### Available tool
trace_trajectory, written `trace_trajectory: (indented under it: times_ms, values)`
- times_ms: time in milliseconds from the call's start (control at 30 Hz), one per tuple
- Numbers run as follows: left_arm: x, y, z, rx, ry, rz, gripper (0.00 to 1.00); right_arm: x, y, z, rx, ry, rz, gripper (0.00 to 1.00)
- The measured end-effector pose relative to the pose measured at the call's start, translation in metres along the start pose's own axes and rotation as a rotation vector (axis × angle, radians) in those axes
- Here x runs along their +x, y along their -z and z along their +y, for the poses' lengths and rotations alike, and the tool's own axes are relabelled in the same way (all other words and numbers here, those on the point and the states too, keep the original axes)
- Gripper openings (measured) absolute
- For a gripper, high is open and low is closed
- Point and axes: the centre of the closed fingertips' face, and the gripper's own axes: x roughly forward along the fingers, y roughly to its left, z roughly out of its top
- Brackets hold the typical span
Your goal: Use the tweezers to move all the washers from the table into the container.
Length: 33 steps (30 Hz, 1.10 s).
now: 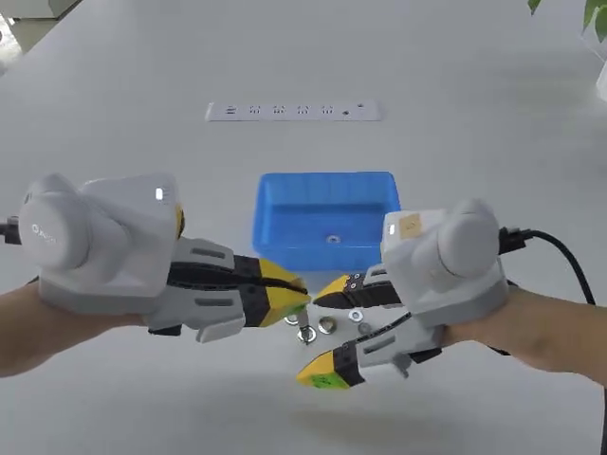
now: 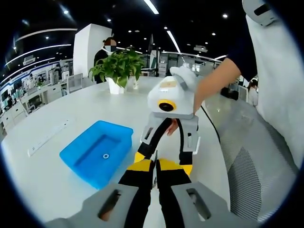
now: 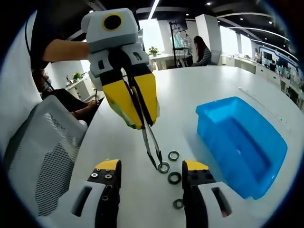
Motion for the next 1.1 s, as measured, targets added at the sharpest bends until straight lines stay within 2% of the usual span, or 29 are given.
trace_trajectory:
  times_ms: [300, 467, 600, 700, 867, 933, 1000, 1100]
  values:
    - [0.002, 0.0, -0.001, -0.004, 0.011, 0.001, 0.06, 0.002, -0.009, -0.001, -0.032, -0.026, -0.016, 0.31]
    - [0.003, 0.0, -0.002, -0.004, 0.012, 0.001, 0.06, 0.004, -0.015, -0.002, -0.066, -0.028, -0.021, 0.26]
    - [0.003, 0.001, -0.002, -0.005, 0.013, 0.002, 0.06, 0.005, -0.015, -0.002, -0.114, -0.035, 0.003, 0.17]
    - [0.002, 0.002, -0.001, 0.017, 0.012, 0.019, 0.07, 0.006, -0.01, 0.0, -0.152, -0.034, 0.036, 0.13]
    - [0.001, 0.005, -0.001, 0.007, 0.014, 0.022, 0.07, 0.006, -0.011, 0.001, -0.19, -0.022, 0.047, 0.12]
    - [0.001, 0.005, -0.001, 0.008, 0.015, 0.023, 0.07, 0.006, -0.01, 0.001, -0.19, -0.023, 0.048, 0.11]
    - [0.0, 0.006, 0.0, 0.016, 0.007, 0.029, 0.07, 0.006, -0.011, -0.001, -0.155, -0.023, 0.044, 0.1]
    - [0.0, 0.006, 0.002, 0.019, -0.006, 0.043, 0.07, 0.007, -0.011, -0.001, -0.166, -0.017, 0.045, 0.1]
